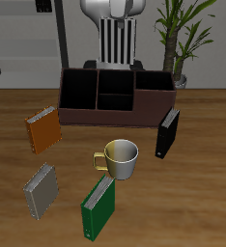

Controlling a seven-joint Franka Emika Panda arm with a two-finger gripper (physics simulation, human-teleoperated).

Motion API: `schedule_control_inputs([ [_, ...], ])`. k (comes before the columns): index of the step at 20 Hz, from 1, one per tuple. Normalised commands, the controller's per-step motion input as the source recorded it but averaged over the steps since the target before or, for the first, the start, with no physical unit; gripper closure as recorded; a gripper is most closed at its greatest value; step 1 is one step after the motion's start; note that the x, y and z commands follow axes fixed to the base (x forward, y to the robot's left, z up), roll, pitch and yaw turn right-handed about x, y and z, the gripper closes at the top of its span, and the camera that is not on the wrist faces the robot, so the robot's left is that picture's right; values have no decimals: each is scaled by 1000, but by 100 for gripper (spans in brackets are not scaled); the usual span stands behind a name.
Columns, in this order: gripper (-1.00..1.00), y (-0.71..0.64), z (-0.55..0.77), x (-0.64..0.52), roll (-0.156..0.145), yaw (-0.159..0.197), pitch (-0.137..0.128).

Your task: Place the striped book into the back desk caddy's front compartment

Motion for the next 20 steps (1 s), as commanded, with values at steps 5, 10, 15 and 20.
schedule_control_inputs([
  [5,100,68,-309,-83,25,118,34],
  [10,100,28,-171,-77,14,103,40],
  [15,100,-13,-104,-5,-7,36,24],
  [20,100,-108,-24,-23,-11,25,-1],
])
